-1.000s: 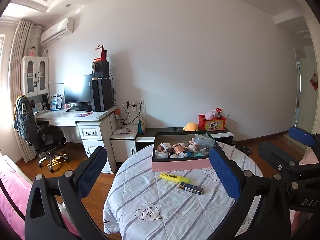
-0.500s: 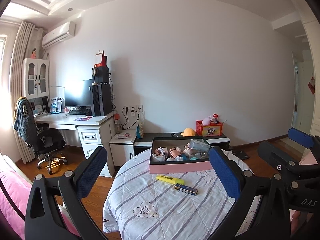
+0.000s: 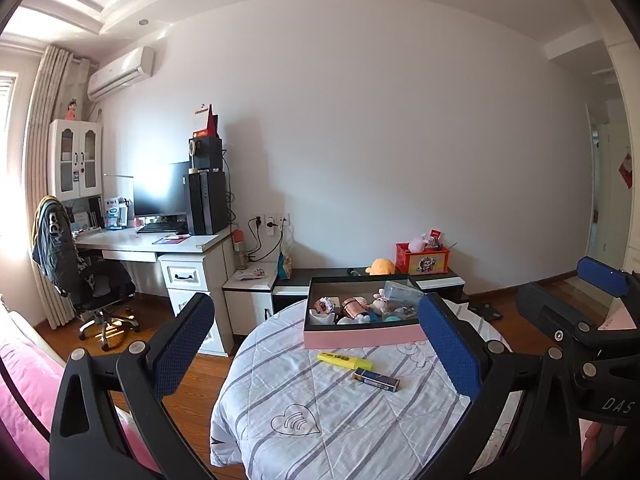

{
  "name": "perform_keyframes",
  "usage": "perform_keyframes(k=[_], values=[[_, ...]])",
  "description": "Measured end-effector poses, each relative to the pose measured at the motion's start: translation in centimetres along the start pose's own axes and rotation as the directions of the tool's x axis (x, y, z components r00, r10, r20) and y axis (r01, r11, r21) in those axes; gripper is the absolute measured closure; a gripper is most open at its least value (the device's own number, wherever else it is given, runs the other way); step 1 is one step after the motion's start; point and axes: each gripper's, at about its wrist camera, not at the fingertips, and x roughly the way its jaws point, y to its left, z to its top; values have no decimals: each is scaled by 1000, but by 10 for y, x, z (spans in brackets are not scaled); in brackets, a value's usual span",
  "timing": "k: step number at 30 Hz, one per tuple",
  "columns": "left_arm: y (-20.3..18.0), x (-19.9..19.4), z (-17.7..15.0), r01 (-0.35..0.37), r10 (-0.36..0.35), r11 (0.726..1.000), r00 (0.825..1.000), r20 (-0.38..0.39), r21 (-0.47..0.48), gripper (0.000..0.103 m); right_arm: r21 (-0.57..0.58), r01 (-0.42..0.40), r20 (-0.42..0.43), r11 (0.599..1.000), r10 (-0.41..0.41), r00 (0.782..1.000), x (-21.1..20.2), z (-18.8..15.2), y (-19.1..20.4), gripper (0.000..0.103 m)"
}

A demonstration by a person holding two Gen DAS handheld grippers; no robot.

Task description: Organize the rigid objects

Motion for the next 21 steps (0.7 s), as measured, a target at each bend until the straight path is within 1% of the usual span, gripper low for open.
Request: perform_keyframes(k=[15,21], values=[[2,2,-2,-5,5,1000,1000,-8,-6,0,-5,-5,-14,1000,5,1000,4,2,4,0],[1,12,-5,-15,15,1000,1000,-26,3,0,-10,-6,-39,1000,6,999,16,-3,5,0]])
